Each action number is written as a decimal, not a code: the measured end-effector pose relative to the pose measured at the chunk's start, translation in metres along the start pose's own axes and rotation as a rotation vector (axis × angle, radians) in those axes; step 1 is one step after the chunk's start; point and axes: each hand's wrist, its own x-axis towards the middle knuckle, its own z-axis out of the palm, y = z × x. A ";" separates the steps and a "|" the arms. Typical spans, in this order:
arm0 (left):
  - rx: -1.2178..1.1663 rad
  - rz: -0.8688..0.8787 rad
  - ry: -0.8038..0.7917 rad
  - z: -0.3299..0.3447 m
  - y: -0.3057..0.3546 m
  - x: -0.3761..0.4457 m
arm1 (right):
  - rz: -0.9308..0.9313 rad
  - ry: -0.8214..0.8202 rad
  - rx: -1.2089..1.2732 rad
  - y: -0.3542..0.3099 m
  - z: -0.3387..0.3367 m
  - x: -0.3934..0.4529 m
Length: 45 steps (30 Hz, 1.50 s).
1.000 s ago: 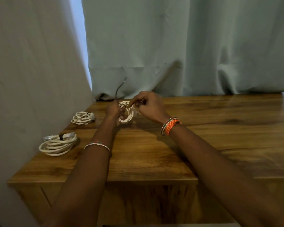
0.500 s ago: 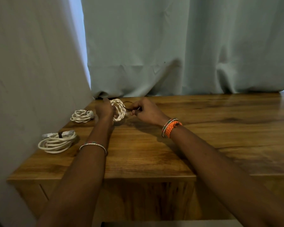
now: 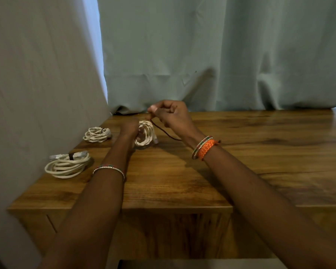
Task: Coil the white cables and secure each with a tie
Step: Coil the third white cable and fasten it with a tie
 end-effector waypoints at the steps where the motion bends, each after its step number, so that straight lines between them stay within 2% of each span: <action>1: 0.007 -0.055 -0.058 -0.001 -0.001 0.000 | 0.037 0.012 0.054 -0.001 -0.002 0.001; 3: 0.071 -0.137 -0.211 -0.001 0.001 -0.002 | 0.116 0.008 0.158 0.003 -0.006 0.006; 5: 0.006 -0.205 -0.362 0.003 0.006 -0.008 | 0.197 0.002 0.282 0.009 -0.010 0.010; 10: 0.016 -0.198 -0.369 0.009 0.008 -0.015 | 0.287 -0.065 0.521 0.010 -0.023 0.010; 12: 0.009 -0.207 -0.356 0.008 0.007 -0.017 | 0.256 -0.108 0.504 0.007 -0.025 0.009; 20: -0.024 -0.312 -0.358 0.004 0.010 -0.020 | 0.238 -0.226 0.130 0.005 -0.024 0.007; 25: -0.020 -0.313 -0.340 0.000 0.009 -0.016 | 0.163 -0.194 -0.087 0.004 -0.027 0.003; 31: -0.146 -0.295 -0.325 -0.008 0.010 -0.019 | 0.079 -0.126 -0.368 -0.002 -0.038 0.004; 34: -0.092 -0.246 -0.225 -0.010 0.008 -0.015 | 0.016 -0.085 -0.821 0.000 -0.043 0.002; 36: -0.076 -0.192 -0.128 -0.010 0.006 -0.012 | -0.076 -0.069 -1.028 -0.004 -0.042 -0.003; 40: -0.093 -0.126 -0.009 -0.012 0.005 -0.008 | -0.280 -0.046 -1.252 -0.009 -0.039 -0.007; 45: -0.022 -0.008 0.066 -0.007 0.011 -0.018 | -0.423 -0.094 -1.389 -0.003 -0.026 -0.006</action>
